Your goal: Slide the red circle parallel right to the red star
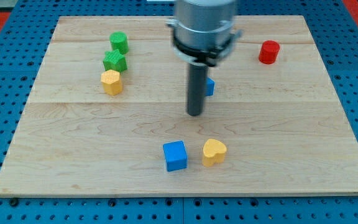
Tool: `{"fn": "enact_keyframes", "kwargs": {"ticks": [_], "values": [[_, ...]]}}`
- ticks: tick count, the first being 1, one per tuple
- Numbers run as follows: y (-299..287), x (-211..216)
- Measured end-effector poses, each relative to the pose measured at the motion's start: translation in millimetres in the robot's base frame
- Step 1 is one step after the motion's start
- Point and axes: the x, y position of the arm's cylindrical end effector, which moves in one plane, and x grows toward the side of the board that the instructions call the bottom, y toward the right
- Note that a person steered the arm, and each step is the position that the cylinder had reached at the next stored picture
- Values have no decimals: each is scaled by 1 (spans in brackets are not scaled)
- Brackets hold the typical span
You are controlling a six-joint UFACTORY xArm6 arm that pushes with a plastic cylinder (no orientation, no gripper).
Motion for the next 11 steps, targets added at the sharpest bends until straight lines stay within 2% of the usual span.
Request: {"fn": "enact_keyframes", "kwargs": {"ticks": [4,6,7,8,9,10,11], "values": [[5,-29],[78,-26],[182,-28],[235,-103],[255,-152],[218,-149],[226,-132]]}}
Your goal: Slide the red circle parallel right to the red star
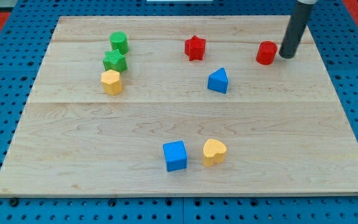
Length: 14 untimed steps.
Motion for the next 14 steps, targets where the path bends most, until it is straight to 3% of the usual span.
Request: {"fn": "enact_keyframes", "kwargs": {"ticks": [2,4,5,6,9,11,13,14], "values": [[-64,-17],[-83,-16],[-38,5],[-2,63],[-1,144],[-6,135],[-43,60],[-72,46]]}}
